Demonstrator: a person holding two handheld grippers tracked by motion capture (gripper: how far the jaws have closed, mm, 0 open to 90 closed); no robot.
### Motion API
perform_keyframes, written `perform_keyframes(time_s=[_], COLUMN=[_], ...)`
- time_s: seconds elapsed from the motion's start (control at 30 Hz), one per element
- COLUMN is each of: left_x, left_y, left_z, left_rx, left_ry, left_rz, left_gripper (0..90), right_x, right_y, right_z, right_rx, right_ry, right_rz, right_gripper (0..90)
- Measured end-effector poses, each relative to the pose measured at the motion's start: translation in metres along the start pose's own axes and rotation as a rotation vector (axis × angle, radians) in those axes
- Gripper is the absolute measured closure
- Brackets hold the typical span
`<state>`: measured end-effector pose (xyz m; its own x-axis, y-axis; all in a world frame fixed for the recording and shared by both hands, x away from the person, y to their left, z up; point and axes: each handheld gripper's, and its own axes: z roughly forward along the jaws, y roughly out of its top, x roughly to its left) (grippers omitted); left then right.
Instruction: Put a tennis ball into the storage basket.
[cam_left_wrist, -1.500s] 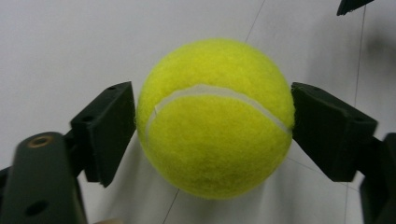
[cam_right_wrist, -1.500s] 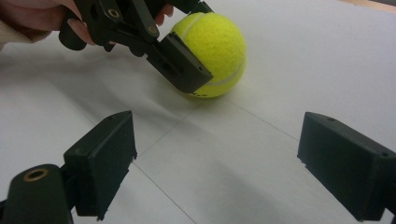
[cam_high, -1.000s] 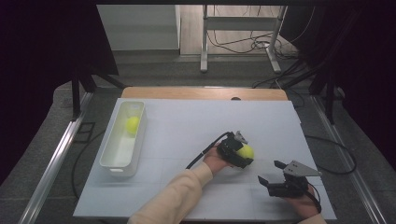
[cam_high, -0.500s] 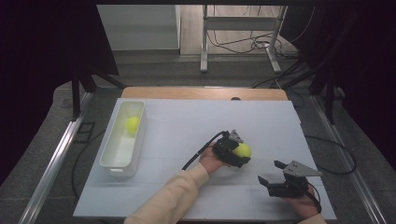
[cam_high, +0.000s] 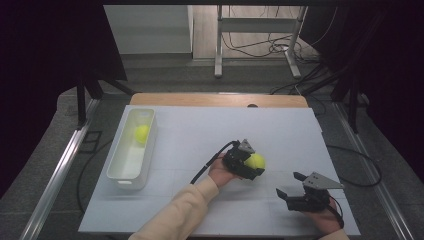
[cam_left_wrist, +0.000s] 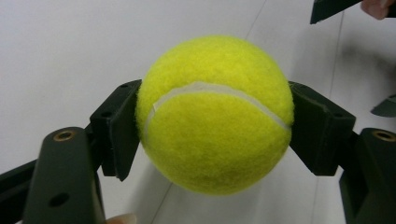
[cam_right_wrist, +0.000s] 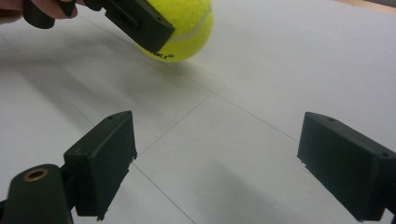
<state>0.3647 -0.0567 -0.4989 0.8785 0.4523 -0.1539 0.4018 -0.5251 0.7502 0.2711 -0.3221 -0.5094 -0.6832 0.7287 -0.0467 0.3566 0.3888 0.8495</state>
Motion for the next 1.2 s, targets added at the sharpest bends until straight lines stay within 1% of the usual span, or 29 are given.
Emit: perform_keyframes(time_s=[0.2,0.3,0.33,0.47,0.57,0.8,1.2], left_x=[0.001,0.002,0.001,0.002,0.002,0.004,0.003], left_y=[-0.003,-0.004,-0.005,-0.007,-0.008,-0.011,-0.013], left_z=[-0.008,-0.011,-0.012,-0.017,-0.021,-0.029,-0.041], left_rx=[-0.016,-0.013,-0.021,-0.024,-0.034,-0.038,-0.059], left_ry=[0.009,0.01,0.01,0.014,0.015,0.028,0.032], left_rz=[-0.002,0.0,-0.008,-0.006,-0.014,-0.01,-0.009], left_gripper=[26.5,26.5,26.5,26.5,26.5,26.5,26.5], right_x=[0.001,0.001,0.001,0.001,0.001,0.001,0.001], right_y=[0.0,0.0,0.0,0.0,0.0,0.0,0.001], right_z=[0.0,0.0,0.0,0.0,0.0,0.0,0.0], right_rx=[0.0,0.0,0.0,0.0,-0.001,-0.001,-0.001], right_ry=[-0.002,-0.003,-0.003,-0.004,-0.005,-0.007,-0.01], right_rz=[-0.004,-0.003,-0.003,-0.003,-0.004,-0.003,-0.003], right_gripper=[11.9,11.9,11.9,11.9,11.9,11.9,11.9])
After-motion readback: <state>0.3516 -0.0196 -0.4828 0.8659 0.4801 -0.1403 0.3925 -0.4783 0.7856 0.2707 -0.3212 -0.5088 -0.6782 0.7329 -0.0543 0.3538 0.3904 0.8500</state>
